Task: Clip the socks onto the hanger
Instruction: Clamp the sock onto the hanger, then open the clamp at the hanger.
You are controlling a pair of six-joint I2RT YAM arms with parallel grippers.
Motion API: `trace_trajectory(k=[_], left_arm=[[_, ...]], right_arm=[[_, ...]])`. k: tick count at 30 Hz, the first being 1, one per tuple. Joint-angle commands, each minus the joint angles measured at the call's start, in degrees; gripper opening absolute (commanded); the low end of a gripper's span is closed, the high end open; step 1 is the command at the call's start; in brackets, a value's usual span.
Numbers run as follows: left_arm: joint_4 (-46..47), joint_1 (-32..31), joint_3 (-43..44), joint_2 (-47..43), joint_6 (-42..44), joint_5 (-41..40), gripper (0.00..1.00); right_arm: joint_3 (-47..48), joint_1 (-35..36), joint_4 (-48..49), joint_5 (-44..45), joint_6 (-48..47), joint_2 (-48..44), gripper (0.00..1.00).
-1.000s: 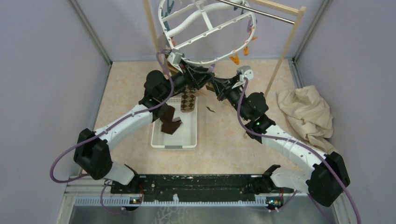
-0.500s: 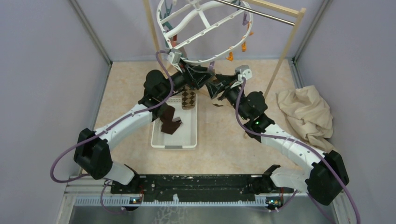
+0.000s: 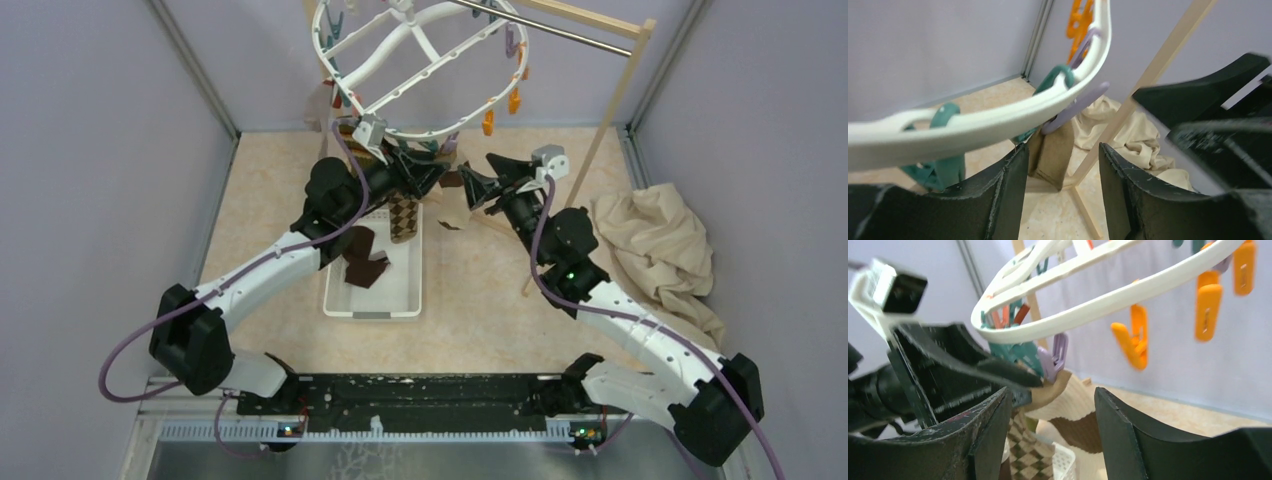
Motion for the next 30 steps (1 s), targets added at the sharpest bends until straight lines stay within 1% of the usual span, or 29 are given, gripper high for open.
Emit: trace_trajectory(k=[1,6,9,15,23,26,30], left_arm=[[-2.15,0.12,-2.27,-2.39,1.52,-1.67,0.59],[-3.96,0.10,-3.15,-4.47,1.78,-2.71,0.59],[-5.66,0.12,-3.23,-5.43,2.77,-4.14,0.59],[-10.24,0.16,-4.58,-7.85,6.23,-9.59,0.59],[-11.21,0.43,-6.21,-9.96,6.68,-11.83,0.59],[-12.31,0.50,-6.08,-10.56,6.68,-12.59,0.59],[-13.86,0.64,-6.70,-12.32,6.66,-15.45,0.59]], right_arm=[[-0.65,-0.58,1.08,5.46,-3.04,-3.47,0.62],[-0.33,-1.05,-0.14,11.52,-4.29,-3.01,0.61],[0.84,-1.34,-1.18,12.86,-3.72,-1.65,0.60],[3.04,-1.72,-3.19,14.19,-2.94,1.02,0.58],[5.64,-3.39,-2.30,11.80,0.46,0.87,0.56],[8.48,-3.81,-1.53,10.47,2.04,0.91,0.55],[14.25,-4.12,-2.72,11.41,1.59,3.96,0.55]])
